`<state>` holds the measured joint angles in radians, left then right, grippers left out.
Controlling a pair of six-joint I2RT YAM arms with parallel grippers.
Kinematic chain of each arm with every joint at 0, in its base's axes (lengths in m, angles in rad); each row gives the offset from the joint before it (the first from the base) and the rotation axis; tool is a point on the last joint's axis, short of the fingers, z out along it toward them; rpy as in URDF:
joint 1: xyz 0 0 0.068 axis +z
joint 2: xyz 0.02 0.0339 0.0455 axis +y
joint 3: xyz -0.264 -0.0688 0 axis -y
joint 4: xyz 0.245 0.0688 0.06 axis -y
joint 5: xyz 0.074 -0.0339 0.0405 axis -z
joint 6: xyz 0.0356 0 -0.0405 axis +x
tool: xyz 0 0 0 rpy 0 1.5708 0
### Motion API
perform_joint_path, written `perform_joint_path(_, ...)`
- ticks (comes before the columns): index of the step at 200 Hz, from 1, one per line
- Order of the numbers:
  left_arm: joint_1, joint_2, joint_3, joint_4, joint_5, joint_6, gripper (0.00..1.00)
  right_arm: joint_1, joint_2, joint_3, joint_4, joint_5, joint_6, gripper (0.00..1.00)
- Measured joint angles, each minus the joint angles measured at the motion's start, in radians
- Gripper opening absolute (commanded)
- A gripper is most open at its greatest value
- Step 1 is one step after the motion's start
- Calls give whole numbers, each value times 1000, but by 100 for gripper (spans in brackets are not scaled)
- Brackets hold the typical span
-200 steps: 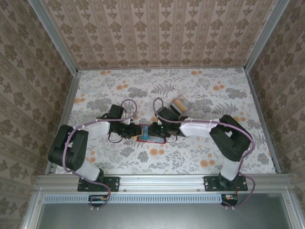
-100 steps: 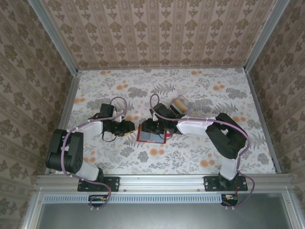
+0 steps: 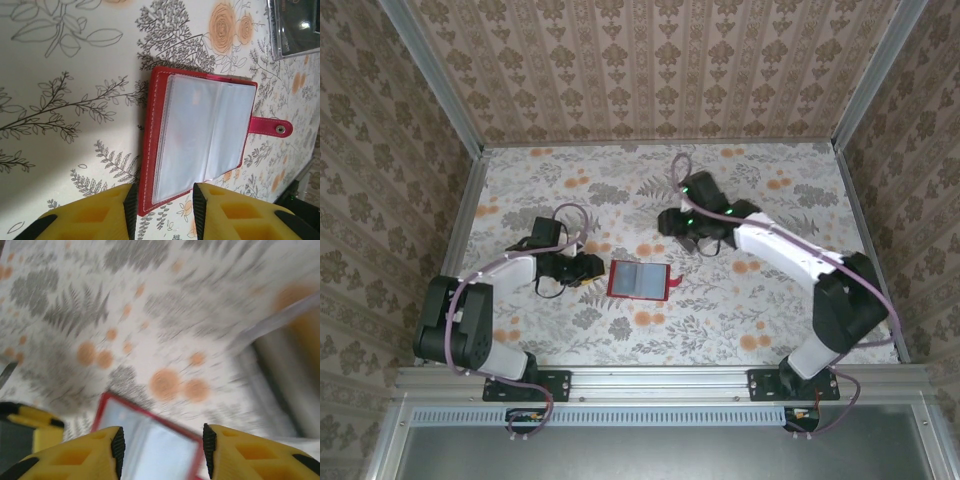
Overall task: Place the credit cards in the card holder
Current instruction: Pick up the credit card from the storage box.
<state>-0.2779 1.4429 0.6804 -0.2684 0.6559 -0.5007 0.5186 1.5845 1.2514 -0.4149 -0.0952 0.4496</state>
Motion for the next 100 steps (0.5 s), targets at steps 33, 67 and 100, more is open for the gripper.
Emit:
perform_joint_path(33,-9,-50,22,-19,-37,0,37,-158,8,115,-126,20,-164,54)
perform_joint_path(67,-10,-53,31,-38,-55,0,38,-253,143,210,-206,10,-265,54)
perform_joint_path(100,-18,-53,35,-55,-59,0,39,-254,285,285,-266,-40,-325,55)
